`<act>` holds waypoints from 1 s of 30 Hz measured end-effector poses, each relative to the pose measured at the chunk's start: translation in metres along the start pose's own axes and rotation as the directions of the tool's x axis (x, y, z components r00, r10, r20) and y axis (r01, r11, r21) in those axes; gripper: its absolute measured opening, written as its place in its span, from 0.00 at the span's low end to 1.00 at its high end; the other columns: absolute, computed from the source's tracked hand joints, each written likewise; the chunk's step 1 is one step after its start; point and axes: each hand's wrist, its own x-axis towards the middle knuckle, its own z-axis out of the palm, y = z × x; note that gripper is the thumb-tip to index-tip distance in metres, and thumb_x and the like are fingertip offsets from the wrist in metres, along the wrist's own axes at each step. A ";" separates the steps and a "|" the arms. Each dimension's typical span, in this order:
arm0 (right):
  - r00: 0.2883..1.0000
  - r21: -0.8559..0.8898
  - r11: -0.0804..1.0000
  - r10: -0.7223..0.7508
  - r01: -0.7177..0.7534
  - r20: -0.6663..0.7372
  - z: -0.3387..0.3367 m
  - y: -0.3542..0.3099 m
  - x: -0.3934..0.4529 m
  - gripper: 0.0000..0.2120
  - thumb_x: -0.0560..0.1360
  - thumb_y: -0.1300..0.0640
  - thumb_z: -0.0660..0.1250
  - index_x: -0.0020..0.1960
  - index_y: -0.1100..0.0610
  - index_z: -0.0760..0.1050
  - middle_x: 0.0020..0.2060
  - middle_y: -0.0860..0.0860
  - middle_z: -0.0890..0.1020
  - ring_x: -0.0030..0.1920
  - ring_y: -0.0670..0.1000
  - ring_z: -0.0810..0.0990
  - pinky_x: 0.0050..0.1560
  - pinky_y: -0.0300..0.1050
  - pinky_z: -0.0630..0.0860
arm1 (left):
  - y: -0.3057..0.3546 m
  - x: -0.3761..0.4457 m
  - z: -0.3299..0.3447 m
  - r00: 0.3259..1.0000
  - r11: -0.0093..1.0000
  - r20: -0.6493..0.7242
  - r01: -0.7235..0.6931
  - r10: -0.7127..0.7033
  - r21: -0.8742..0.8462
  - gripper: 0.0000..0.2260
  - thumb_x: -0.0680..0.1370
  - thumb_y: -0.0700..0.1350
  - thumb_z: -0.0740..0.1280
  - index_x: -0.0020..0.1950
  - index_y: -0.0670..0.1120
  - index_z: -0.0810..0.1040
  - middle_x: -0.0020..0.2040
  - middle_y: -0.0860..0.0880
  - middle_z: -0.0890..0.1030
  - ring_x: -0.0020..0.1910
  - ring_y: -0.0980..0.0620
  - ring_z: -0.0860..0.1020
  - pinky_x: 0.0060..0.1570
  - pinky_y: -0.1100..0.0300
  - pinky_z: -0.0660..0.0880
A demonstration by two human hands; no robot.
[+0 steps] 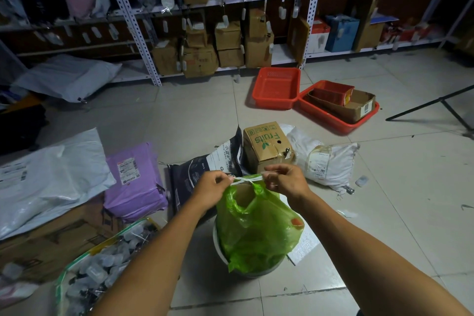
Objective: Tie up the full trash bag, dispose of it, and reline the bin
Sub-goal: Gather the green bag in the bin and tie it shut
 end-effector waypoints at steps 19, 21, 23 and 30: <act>0.966 -0.321 0.947 -0.108 0.028 -0.233 -0.040 0.029 0.011 0.08 0.72 0.70 0.68 0.38 0.59 0.75 0.33 0.58 0.80 0.30 0.54 0.79 0.40 0.54 0.80 | -0.038 -0.011 -0.032 0.945 0.964 -0.225 0.204 -0.240 -0.170 0.10 0.80 0.42 0.64 0.39 0.45 0.79 0.40 0.44 0.84 0.42 0.46 0.82 0.42 0.56 0.74; 0.963 -0.333 0.942 -0.123 0.037 -0.241 -0.041 0.029 0.010 0.08 0.72 0.69 0.67 0.38 0.59 0.75 0.32 0.57 0.80 0.31 0.55 0.79 0.40 0.55 0.80 | -0.038 -0.012 -0.034 0.941 0.961 -0.233 0.207 -0.247 -0.183 0.10 0.80 0.43 0.63 0.41 0.43 0.79 0.42 0.43 0.84 0.44 0.46 0.83 0.41 0.57 0.75; 0.957 -0.340 0.939 -0.140 0.047 -0.254 -0.041 0.026 0.010 0.08 0.73 0.69 0.67 0.38 0.59 0.75 0.32 0.57 0.80 0.31 0.55 0.79 0.40 0.55 0.80 | -0.038 -0.012 -0.035 0.940 0.960 -0.239 0.198 -0.243 -0.199 0.10 0.80 0.43 0.63 0.42 0.43 0.79 0.43 0.43 0.84 0.45 0.46 0.84 0.44 0.56 0.76; 0.933 -0.348 0.935 -0.187 0.073 -0.307 -0.039 0.017 0.006 0.07 0.73 0.70 0.67 0.41 0.60 0.74 0.34 0.57 0.80 0.32 0.56 0.80 0.38 0.53 0.80 | -0.028 -0.013 -0.035 0.926 0.945 -0.292 0.153 -0.239 -0.289 0.11 0.81 0.44 0.62 0.40 0.45 0.77 0.40 0.47 0.83 0.41 0.49 0.83 0.52 0.50 0.77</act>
